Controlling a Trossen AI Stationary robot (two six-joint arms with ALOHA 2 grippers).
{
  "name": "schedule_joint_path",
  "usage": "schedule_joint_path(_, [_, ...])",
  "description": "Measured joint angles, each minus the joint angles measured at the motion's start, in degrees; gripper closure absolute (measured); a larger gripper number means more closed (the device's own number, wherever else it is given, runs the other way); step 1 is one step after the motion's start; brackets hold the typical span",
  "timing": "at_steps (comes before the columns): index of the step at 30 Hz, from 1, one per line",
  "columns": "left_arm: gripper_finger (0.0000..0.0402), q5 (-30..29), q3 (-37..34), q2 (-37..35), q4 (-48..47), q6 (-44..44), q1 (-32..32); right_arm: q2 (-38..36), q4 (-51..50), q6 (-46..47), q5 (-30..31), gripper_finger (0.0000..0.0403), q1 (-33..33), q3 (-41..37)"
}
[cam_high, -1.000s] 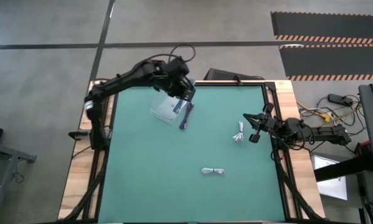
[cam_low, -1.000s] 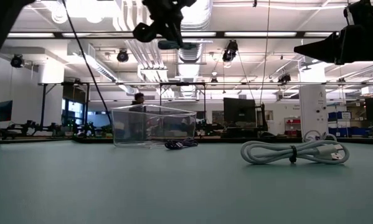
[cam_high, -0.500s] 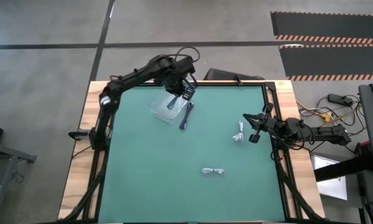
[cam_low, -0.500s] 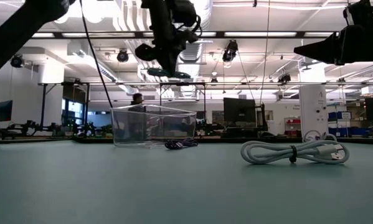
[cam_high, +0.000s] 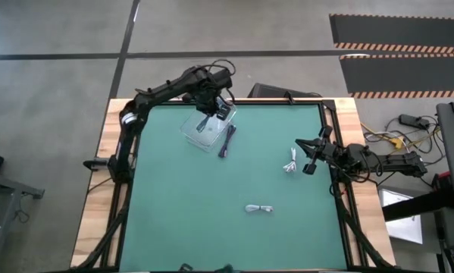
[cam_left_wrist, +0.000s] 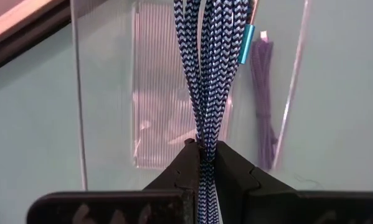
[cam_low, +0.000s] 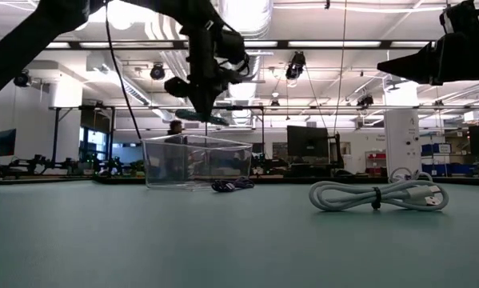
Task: Pick and place USB-C Cables
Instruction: Put the black/blue USB cable into the transparent bin
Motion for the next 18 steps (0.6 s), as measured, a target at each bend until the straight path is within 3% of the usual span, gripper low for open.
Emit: schedule_joint_path(18, [0.0389, -0.1, -10.8, 0.0, 10.2, 2.9, 1.8, 0.0, 0.0, -0.4, 0.0, 0.0394, 0.0, 0.0])
